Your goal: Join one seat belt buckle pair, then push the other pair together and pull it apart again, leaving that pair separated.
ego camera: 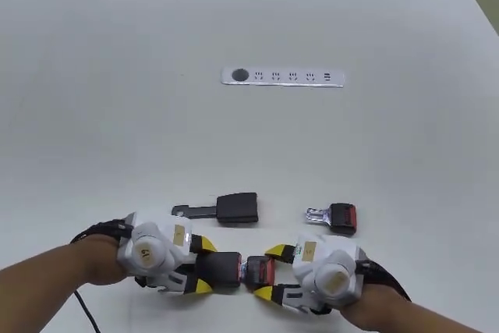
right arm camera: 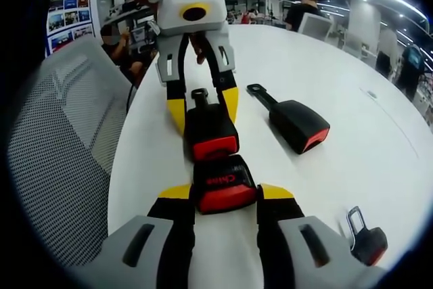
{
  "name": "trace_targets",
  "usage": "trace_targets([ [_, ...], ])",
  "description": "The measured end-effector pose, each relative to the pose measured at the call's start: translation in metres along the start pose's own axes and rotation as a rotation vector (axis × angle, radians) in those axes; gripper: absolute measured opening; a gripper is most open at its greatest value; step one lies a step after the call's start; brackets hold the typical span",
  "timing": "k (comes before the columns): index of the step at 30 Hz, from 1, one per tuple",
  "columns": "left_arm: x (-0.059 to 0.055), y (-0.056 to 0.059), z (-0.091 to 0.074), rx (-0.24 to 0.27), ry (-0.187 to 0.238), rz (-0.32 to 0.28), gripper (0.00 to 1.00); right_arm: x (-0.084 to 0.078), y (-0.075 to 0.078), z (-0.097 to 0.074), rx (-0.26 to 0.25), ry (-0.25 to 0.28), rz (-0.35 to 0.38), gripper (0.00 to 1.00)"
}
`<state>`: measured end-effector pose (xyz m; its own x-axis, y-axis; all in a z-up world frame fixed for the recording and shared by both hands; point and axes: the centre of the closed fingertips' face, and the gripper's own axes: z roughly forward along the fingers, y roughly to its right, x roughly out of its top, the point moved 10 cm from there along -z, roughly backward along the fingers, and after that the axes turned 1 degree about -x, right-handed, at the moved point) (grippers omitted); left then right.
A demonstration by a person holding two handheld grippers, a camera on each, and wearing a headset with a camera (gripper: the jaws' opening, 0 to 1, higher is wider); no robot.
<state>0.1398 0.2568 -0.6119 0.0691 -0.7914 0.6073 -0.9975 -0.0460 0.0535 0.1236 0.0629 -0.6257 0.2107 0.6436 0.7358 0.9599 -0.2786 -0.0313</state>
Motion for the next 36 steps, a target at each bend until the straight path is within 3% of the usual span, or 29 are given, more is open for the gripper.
trace_targets([
  [5, 0.001, 0.000, 0.001, 0.003, -0.020, -0.003, 0.34, 0.000, -0.001, -0.001, -0.012, -0.006, -0.013, 0.35],
  [7, 0.002, 0.000, 0.002, 0.011, -0.024, -0.012, 0.35, -0.002, -0.003, -0.002, -0.018, -0.028, -0.053, 0.35],
  [11, 0.006, 0.003, 0.002, 0.037, -0.044, -0.032, 0.36, -0.002, -0.001, -0.005, -0.019, 0.001, 0.097, 0.40],
  [13, 0.007, 0.003, 0.000, 0.051, -0.048, -0.039, 0.44, -0.001, 0.004, -0.007, -0.050, 0.020, 0.113, 0.48],
  [17, 0.010, 0.005, -0.006, 0.056, 0.005, -0.109, 0.67, 0.004, 0.009, -0.016, -0.076, 0.061, 0.109, 0.66],
  [19, 0.010, 0.001, -0.010, 0.109, -0.006, -0.093, 0.75, 0.008, 0.010, -0.027, -0.093, 0.081, 0.109, 0.74],
  [22, 0.011, 0.000, -0.015, 0.114, 0.033, -0.153, 0.74, 0.003, 0.015, -0.031, -0.112, 0.091, 0.123, 0.70],
  [25, 0.012, -0.002, -0.021, 0.135, 0.028, -0.147, 0.74, -0.003, 0.019, -0.038, -0.133, 0.092, 0.126, 0.70],
  [36, 0.023, -0.015, -0.038, 0.182, 0.079, -0.201, 0.74, -0.009, 0.035, -0.068, -0.169, 0.126, 0.161, 0.71],
])
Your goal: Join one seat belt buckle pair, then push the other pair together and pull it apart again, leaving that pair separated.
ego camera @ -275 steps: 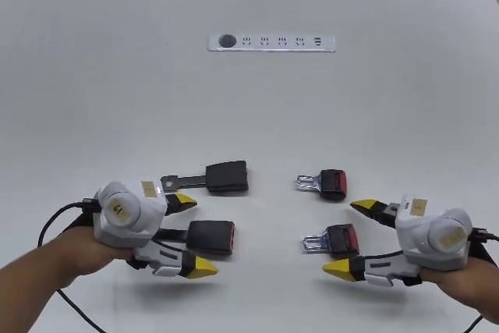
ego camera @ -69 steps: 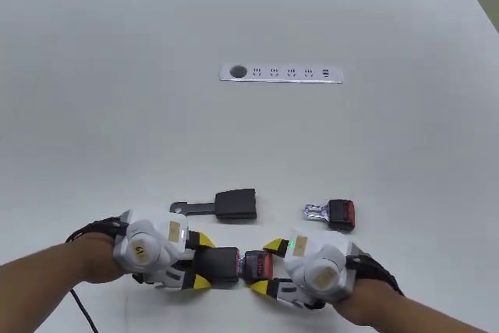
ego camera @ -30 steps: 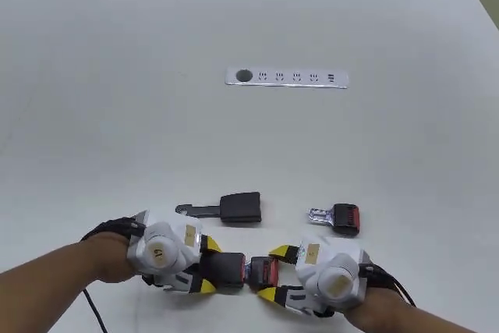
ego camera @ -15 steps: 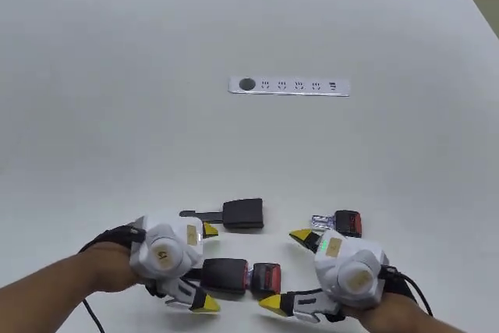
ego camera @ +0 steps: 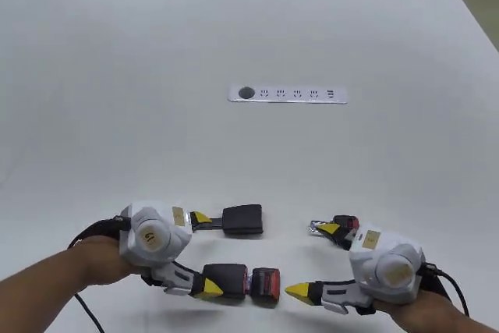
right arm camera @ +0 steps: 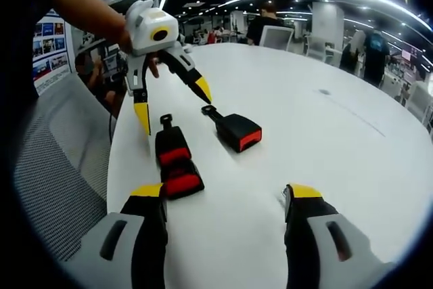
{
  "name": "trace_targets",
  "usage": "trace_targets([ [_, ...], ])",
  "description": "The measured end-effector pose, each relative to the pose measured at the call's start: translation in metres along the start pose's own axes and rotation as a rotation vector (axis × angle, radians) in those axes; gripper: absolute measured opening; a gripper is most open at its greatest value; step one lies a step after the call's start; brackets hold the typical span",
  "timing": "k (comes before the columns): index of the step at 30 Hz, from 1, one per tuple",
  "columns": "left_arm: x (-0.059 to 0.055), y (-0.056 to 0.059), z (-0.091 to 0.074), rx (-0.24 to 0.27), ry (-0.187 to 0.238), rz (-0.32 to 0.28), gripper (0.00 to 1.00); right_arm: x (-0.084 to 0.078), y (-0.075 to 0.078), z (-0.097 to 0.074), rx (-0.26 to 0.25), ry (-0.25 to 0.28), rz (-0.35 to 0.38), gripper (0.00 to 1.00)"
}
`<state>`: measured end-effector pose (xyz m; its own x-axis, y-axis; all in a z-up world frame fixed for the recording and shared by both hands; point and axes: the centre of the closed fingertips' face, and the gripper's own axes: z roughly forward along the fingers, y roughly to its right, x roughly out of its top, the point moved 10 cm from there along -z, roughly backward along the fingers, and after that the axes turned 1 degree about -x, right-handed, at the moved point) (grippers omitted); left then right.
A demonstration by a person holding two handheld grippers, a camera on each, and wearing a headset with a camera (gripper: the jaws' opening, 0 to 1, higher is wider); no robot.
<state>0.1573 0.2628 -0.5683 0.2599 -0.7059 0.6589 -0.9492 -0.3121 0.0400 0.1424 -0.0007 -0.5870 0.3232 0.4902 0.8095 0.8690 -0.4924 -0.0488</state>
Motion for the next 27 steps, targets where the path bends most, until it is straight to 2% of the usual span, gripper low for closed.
trace_targets([
  [5, 0.006, -0.006, -0.002, 0.005, 0.028, -0.023, 0.74, 0.002, 0.013, -0.007, -0.014, 0.010, 0.001, 0.70],
  [11, 0.014, -0.013, 0.000, 0.009, 0.056, -0.058, 0.74, 0.000, 0.030, -0.012, -0.003, 0.017, 0.011, 0.71],
  [15, 0.015, -0.024, 0.001, 0.010, 0.066, -0.062, 0.74, -0.003, 0.042, -0.017, -0.002, 0.009, 0.019, 0.73],
  [19, 0.015, -0.035, 0.006, 0.016, 0.063, -0.050, 0.74, -0.010, 0.055, -0.020, 0.015, -0.016, 0.020, 0.73],
  [23, 0.017, -0.038, 0.011, 0.010, 0.070, -0.063, 0.74, -0.015, 0.061, -0.021, 0.026, -0.047, 0.006, 0.74],
  [24, 0.018, -0.039, 0.013, 0.003, 0.070, -0.065, 0.74, -0.017, 0.067, -0.022, 0.025, -0.054, 0.006, 0.74],
  [27, 0.017, -0.043, 0.019, -0.006, 0.068, -0.065, 0.74, -0.019, 0.071, -0.021, 0.028, -0.064, 0.026, 0.73],
])
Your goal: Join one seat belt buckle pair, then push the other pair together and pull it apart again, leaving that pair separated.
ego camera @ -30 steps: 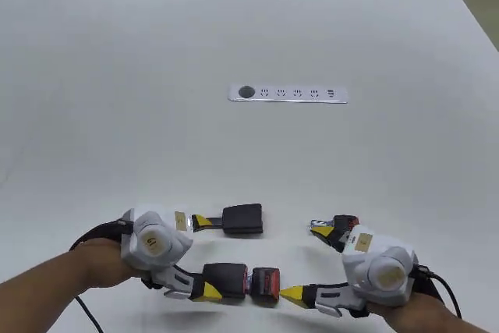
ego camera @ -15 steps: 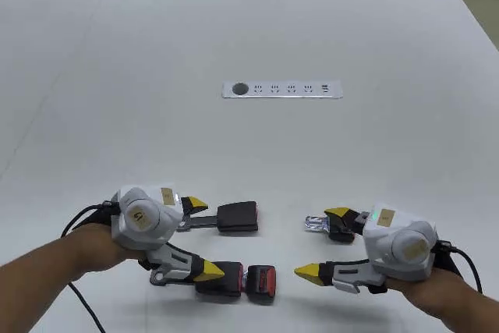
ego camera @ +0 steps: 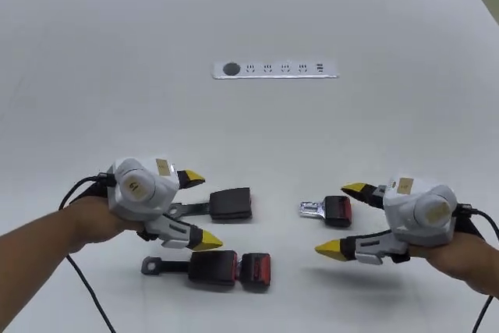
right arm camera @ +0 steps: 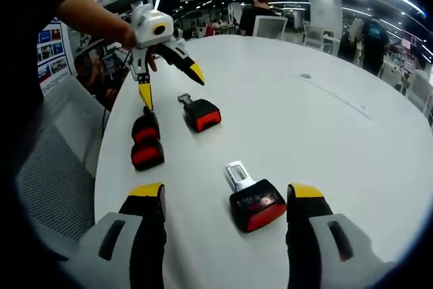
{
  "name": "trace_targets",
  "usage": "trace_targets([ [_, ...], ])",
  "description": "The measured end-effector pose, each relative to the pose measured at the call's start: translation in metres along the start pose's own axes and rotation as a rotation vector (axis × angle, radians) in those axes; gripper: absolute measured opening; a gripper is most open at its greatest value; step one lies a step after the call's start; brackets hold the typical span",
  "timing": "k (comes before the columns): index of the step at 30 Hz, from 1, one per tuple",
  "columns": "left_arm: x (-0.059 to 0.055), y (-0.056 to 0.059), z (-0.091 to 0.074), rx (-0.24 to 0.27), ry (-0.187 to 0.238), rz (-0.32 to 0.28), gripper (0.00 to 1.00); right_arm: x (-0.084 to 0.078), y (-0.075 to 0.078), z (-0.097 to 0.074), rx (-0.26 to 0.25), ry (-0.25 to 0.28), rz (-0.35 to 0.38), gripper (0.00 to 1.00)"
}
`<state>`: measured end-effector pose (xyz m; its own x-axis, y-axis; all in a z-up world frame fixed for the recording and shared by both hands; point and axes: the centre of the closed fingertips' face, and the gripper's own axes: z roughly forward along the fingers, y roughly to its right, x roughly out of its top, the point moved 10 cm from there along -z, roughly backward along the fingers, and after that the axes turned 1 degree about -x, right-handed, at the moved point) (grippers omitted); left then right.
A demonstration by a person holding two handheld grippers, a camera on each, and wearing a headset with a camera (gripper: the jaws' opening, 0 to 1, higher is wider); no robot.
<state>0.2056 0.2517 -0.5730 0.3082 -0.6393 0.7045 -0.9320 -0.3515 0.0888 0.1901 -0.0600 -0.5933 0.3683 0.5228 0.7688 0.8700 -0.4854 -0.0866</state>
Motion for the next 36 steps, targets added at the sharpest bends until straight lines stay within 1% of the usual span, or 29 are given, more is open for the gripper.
trace_targets([
  [2, -0.004, -0.005, 0.005, -0.008, -0.004, 0.003, 0.74, -0.001, 0.004, 0.000, 0.001, -0.012, -0.010, 0.72],
  [4, -0.003, -0.006, 0.009, -0.018, -0.007, 0.006, 0.74, -0.003, 0.011, 0.002, 0.007, -0.022, -0.007, 0.71],
  [5, 0.001, -0.007, 0.009, -0.022, -0.010, 0.009, 0.74, -0.005, 0.015, 0.004, 0.010, -0.026, -0.007, 0.71],
  [6, 0.003, -0.008, 0.010, -0.025, -0.009, 0.011, 0.73, -0.006, 0.016, 0.004, 0.012, -0.028, -0.007, 0.71],
  [8, 0.001, -0.011, 0.014, -0.034, -0.010, 0.017, 0.72, -0.008, 0.019, 0.006, 0.026, -0.041, -0.004, 0.71],
  [9, 0.001, -0.011, 0.016, -0.039, -0.022, 0.032, 0.72, -0.010, 0.020, 0.007, 0.029, -0.046, -0.008, 0.71],
  [10, 0.001, -0.011, 0.018, -0.049, -0.034, 0.046, 0.71, -0.012, 0.021, 0.008, 0.033, -0.056, -0.012, 0.71],
  [13, 0.000, -0.012, 0.025, -0.057, -0.043, 0.042, 0.71, -0.014, 0.022, 0.009, 0.037, -0.074, -0.019, 0.71],
  [16, -0.001, -0.013, 0.029, -0.067, -0.053, 0.046, 0.69, -0.016, 0.023, 0.010, 0.030, -0.082, -0.014, 0.69],
  [17, -0.003, -0.015, 0.030, -0.069, -0.053, 0.048, 0.69, -0.017, 0.023, 0.010, 0.033, -0.084, -0.015, 0.68],
  [20, -0.004, -0.018, 0.034, -0.074, -0.057, 0.049, 0.67, -0.020, 0.023, 0.011, 0.042, -0.103, -0.044, 0.68],
  [21, -0.004, -0.018, 0.035, -0.078, -0.062, 0.053, 0.67, -0.021, 0.024, 0.011, 0.043, -0.105, -0.044, 0.67],
  [22, -0.005, -0.018, 0.035, -0.084, -0.070, 0.060, 0.64, -0.021, 0.024, 0.013, 0.046, -0.095, -0.048, 0.66],
  [24, -0.006, -0.020, 0.037, -0.083, -0.075, 0.069, 0.61, -0.021, 0.027, 0.015, 0.044, -0.092, -0.041, 0.65],
  [25, -0.005, -0.021, 0.038, -0.083, -0.069, 0.073, 0.60, -0.021, 0.027, 0.015, 0.042, -0.093, -0.044, 0.63],
  [26, -0.004, -0.021, 0.038, -0.092, -0.065, 0.074, 0.59, -0.020, 0.028, 0.016, 0.040, -0.090, -0.061, 0.61],
  [27, -0.005, -0.022, 0.038, -0.100, -0.064, 0.077, 0.57, -0.020, 0.027, 0.017, 0.041, -0.092, -0.085, 0.58],
  [28, -0.004, -0.022, 0.038, -0.113, -0.069, 0.092, 0.52, -0.020, 0.026, 0.017, 0.043, -0.094, -0.094, 0.54],
  [30, -0.004, -0.023, 0.038, -0.102, -0.079, 0.131, 0.44, -0.021, 0.027, 0.017, 0.044, -0.100, -0.131, 0.46],
  [31, -0.006, -0.026, 0.040, -0.101, -0.081, 0.145, 0.41, -0.021, 0.029, 0.016, 0.024, -0.107, -0.144, 0.40],
  [32, -0.006, -0.027, 0.041, -0.101, -0.079, 0.149, 0.39, -0.021, 0.029, 0.015, 0.019, -0.103, -0.141, 0.36],
  [33, -0.007, -0.030, 0.041, -0.088, -0.079, 0.161, 0.35, -0.021, 0.028, 0.015, 0.031, -0.101, -0.124, 0.36],
  [34, -0.007, -0.031, 0.041, -0.099, -0.082, 0.181, 0.34, -0.021, 0.030, 0.015, 0.031, -0.101, -0.128, 0.36],
  [35, -0.008, -0.032, 0.042, -0.104, -0.078, 0.188, 0.34, -0.021, 0.030, 0.016, 0.034, -0.102, -0.132, 0.36],
  [36, -0.008, -0.033, 0.042, -0.111, -0.084, 0.194, 0.34, -0.021, 0.031, 0.015, 0.039, -0.104, -0.139, 0.36],
])
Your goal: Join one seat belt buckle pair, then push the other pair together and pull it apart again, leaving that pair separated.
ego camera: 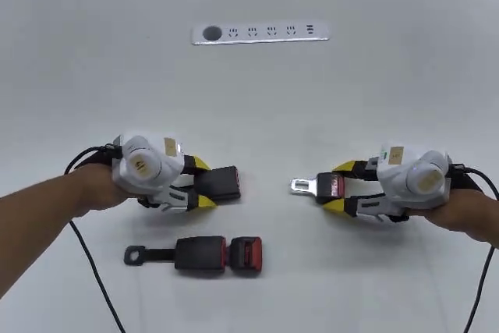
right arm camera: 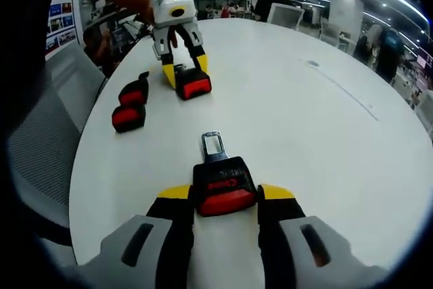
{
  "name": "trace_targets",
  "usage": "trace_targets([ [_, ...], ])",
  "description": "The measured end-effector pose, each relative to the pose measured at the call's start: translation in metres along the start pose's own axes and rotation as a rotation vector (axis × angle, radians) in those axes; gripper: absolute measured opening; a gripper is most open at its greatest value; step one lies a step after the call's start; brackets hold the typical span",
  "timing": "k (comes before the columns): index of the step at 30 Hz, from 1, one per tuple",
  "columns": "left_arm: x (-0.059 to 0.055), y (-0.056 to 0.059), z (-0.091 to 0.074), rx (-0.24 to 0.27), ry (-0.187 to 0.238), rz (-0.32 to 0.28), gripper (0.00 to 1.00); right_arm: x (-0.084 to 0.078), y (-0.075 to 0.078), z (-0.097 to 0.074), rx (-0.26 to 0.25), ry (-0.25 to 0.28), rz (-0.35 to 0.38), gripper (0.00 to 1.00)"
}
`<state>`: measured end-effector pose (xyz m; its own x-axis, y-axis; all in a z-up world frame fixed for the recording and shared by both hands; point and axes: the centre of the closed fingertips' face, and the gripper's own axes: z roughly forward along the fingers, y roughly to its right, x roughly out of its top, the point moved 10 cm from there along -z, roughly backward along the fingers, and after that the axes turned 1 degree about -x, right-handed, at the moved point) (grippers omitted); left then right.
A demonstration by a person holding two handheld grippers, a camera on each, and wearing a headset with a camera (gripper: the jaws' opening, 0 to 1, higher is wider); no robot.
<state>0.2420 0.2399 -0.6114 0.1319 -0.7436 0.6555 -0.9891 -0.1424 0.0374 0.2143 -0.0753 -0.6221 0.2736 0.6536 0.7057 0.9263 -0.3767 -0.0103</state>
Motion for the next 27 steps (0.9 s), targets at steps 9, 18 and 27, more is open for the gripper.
trace_targets([
  [9, -0.0029, -0.0040, 0.0018, -0.063, -0.022, 0.079, 0.34, 0.0022, 0.0041, -0.0012, 0.045, -0.016, -0.031, 0.35],
  [18, -0.0031, -0.0015, 0.0011, -0.078, -0.027, 0.093, 0.34, -0.0001, 0.0064, -0.0001, 0.051, -0.010, -0.025, 0.35],
  [27, -0.0043, -0.0005, 0.0006, -0.080, -0.009, 0.081, 0.33, 0.0057, 0.0047, 0.0059, 0.060, 0.012, -0.012, 0.35],
])
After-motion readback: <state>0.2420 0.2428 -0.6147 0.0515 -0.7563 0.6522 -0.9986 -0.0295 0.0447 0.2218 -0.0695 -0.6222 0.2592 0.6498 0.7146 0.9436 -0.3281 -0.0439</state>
